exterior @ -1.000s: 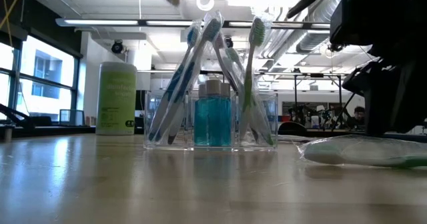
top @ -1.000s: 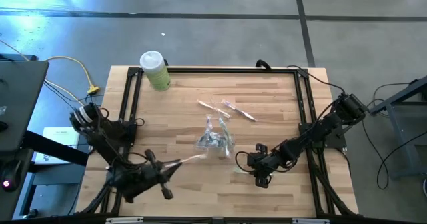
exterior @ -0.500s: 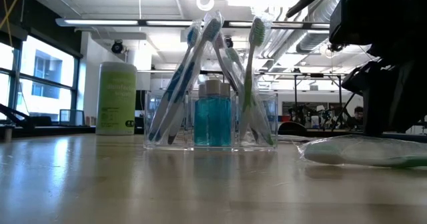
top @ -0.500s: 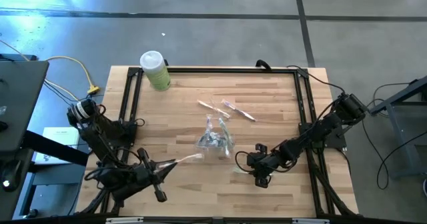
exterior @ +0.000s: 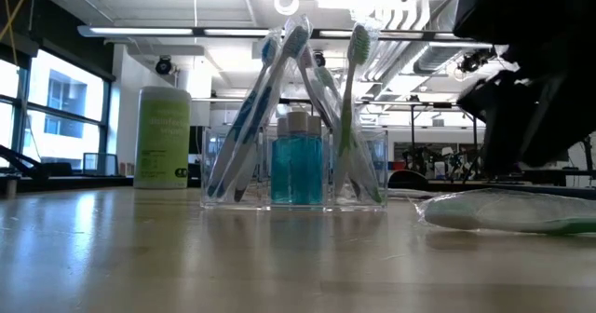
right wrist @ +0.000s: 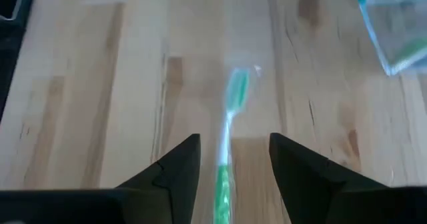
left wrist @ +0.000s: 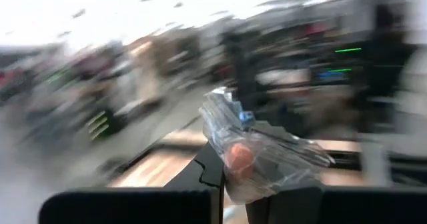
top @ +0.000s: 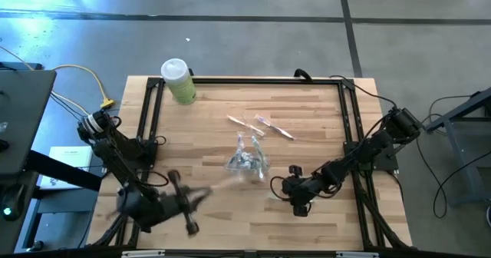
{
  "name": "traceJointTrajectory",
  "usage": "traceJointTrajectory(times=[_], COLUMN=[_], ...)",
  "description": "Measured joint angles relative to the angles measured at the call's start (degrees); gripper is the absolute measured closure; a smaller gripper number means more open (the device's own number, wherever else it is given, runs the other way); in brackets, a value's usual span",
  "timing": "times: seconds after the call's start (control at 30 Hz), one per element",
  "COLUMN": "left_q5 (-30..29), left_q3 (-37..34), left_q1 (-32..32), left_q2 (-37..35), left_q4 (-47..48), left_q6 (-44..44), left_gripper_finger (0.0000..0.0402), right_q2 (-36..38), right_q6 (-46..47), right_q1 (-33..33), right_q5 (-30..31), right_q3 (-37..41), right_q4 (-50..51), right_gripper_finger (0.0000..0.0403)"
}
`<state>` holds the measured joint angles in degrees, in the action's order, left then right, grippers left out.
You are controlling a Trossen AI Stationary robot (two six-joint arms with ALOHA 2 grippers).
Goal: Pick & Place toothbrushing station
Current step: Put the orange toothbrush into the transparent organizer
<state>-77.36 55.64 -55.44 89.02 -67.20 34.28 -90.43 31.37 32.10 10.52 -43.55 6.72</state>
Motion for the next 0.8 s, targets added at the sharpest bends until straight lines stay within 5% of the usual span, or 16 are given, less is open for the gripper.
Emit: traceJointTrajectory(times=[0.1,0.2,0.53,0.67,0.8], left_q5=[19.7,35.5,44.4,51.3,53.0], left_q3=[0.0,0.0,0.0,0.0,0.1], left_q1=[0.3,2.6,12.0,13.4,14.2], left_q2=[0.4,1.1,10.7,14.7,16.0], left_q4=[10.5,11.3,-7.3,-22.1,-22.1], left_q6=[-4.9,-6.0,-4.5,-4.1,-4.2], left_gripper_finger=[0.0385,0.0385,0.0385,0.0385,0.0385], right_q2=[0.0,0.2,6.9,10.9,13.0], right_q6=[-2.6,-3.4,-7.3,-16.5,-31.1], right_q1=[0.0,0.0,0.1,1.3,2.8], right_q5=[0.5,1.5,1.4,3.9,9.8], right_q3=[0.0,0.0,0.0,0.0,0.0], right_q4=[-1.5,-2.0,-10.0,-20.3,-34.5], right_gripper_finger=[0.0231,0.0231,0.0231,0.0231,0.0231])
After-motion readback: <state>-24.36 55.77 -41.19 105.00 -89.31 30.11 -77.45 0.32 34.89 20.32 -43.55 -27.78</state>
